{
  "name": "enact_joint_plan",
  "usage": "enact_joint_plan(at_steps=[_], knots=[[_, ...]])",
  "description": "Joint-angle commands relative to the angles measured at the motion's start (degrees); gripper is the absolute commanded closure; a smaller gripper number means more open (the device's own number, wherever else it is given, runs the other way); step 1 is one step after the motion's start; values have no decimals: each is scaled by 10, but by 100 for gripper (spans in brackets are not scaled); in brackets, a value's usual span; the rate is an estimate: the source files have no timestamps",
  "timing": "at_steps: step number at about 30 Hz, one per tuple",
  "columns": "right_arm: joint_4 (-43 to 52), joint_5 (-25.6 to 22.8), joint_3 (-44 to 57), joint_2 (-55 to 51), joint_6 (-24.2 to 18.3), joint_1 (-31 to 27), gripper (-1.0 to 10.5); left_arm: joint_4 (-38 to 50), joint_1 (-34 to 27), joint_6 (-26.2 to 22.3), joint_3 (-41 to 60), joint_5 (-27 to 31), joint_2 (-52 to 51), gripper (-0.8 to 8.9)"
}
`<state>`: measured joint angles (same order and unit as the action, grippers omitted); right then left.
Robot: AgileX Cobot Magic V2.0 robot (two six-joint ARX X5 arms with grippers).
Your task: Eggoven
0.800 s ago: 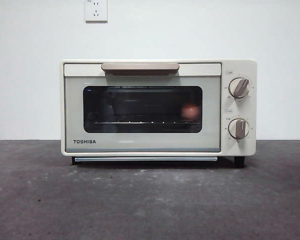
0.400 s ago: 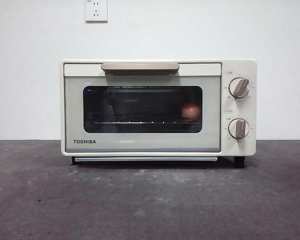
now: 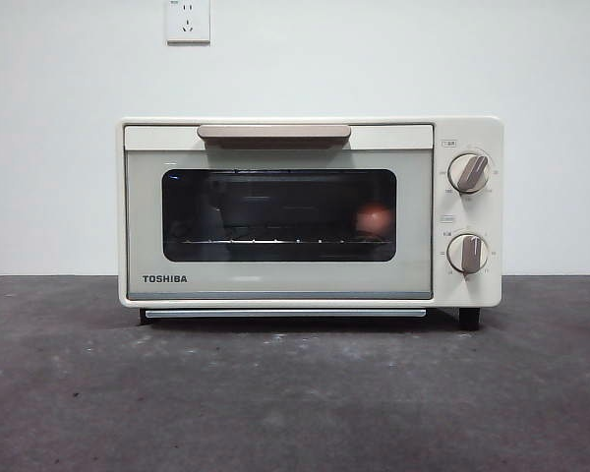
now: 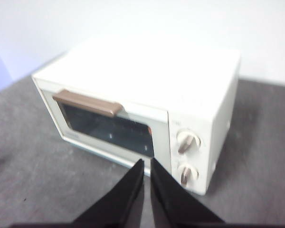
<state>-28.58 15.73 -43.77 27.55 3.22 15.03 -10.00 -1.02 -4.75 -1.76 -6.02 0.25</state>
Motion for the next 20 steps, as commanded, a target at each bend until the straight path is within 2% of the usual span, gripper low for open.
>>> enact_joint_plan(at_steps=[1, 4, 11, 20], knots=[[56, 9, 56, -37, -43, -52, 942, -2, -2, 5, 16, 0, -1, 806], [121, 4, 128, -87, -73, -92, 942, -2, -2, 5, 16, 0, -1, 806], [257, -4, 300, -185, -55, -117, 942, -2, -2, 5, 16, 0, -1, 806], [273, -42, 418, -270, -33, -119, 942, -2, -2, 5, 16, 0, -1, 806]])
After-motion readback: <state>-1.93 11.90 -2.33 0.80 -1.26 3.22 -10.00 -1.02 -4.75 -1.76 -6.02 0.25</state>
